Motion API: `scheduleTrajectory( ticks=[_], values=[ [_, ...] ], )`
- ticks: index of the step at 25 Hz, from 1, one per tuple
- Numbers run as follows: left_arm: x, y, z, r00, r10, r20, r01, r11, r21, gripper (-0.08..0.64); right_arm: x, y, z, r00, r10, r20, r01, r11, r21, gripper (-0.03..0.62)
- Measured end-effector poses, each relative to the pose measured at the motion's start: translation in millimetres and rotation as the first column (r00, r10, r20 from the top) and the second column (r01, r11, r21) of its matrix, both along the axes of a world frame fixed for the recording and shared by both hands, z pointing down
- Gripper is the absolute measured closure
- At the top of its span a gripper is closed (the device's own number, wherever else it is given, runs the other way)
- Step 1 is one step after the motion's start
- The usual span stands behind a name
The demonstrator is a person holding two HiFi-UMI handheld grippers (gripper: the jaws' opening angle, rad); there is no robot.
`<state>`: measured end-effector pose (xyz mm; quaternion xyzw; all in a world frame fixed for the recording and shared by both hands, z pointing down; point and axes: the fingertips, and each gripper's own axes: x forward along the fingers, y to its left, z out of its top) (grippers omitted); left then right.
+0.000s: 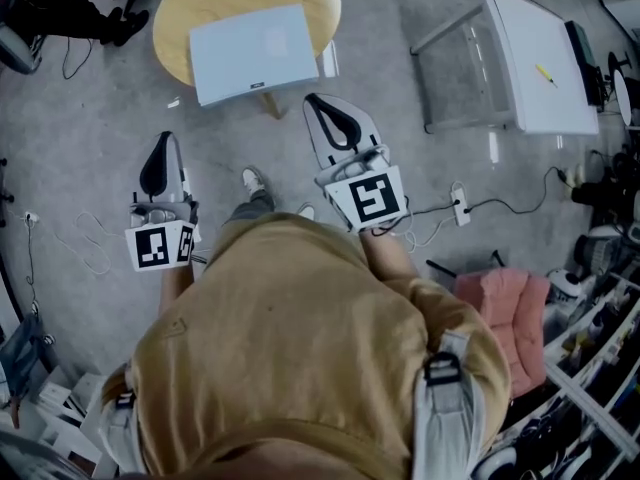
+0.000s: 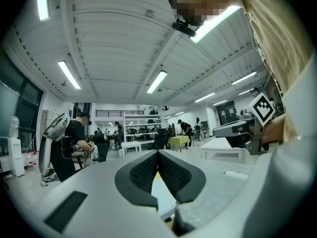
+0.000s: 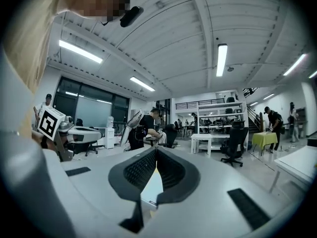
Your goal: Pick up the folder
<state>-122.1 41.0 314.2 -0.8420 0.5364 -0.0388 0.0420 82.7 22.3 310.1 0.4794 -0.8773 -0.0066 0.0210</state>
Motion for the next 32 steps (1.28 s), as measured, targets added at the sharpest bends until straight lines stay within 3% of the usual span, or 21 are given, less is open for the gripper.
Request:
scheduleTrajectory(
  ticks=[16, 24, 32],
  values=[
    [-50, -122, 20, 0.984, 0.168, -0.063, -0.171, 0.985, -0.037, 0.557, -28, -65, 31, 0.976, 0.192, -0.102, -0.204, 0.971, -0.122, 0.591],
    [-28, -142, 19, 0.973, 0.220, -0.065, -0.224, 0.973, -0.058, 0.557, -14, -69, 54, 0.970, 0.228, -0.086, -0.241, 0.951, -0.194, 0.591],
    [5, -151, 9, 0.982, 0.189, -0.024, -0.190, 0.980, -0.062, 0.557, 9, -92, 100, 0.984, 0.175, -0.031, -0.176, 0.940, -0.291, 0.591]
  ],
)
